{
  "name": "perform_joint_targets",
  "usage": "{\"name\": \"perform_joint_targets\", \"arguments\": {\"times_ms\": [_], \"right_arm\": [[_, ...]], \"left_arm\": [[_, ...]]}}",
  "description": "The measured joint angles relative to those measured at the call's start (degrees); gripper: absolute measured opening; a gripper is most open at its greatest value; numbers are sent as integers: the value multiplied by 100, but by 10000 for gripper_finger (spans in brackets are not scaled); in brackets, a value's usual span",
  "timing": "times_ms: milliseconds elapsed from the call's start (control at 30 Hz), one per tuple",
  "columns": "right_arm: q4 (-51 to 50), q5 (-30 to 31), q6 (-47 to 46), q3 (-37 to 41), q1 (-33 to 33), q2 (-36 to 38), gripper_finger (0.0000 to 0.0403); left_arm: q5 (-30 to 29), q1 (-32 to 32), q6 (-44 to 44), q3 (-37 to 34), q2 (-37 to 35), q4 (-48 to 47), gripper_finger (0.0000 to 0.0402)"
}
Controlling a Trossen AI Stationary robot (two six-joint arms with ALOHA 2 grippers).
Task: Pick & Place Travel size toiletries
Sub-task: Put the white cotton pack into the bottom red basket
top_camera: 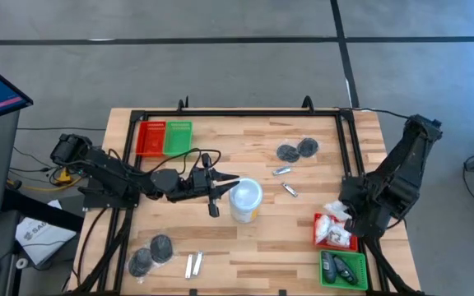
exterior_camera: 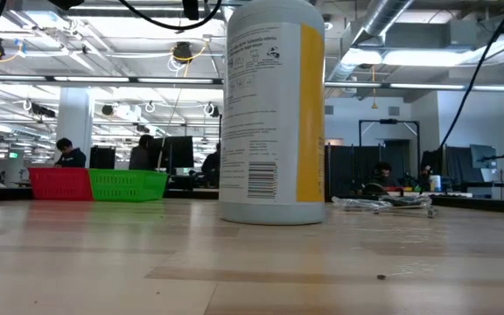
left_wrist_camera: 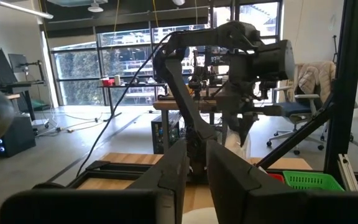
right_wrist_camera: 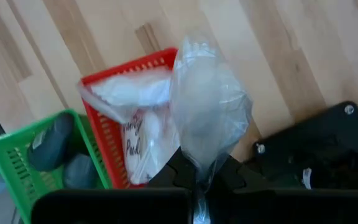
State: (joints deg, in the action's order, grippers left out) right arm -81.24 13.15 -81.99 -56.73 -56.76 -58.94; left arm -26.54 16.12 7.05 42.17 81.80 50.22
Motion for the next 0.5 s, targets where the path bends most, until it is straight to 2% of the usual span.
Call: {"name": "perform_joint_targets", "arguments": {"times_ms": [500], "right_arm": [[-1, -260, -659, 1, -590, -696, 4]], "left_arm": [[1, 0, -2, 0, 0, 2, 53]]}}
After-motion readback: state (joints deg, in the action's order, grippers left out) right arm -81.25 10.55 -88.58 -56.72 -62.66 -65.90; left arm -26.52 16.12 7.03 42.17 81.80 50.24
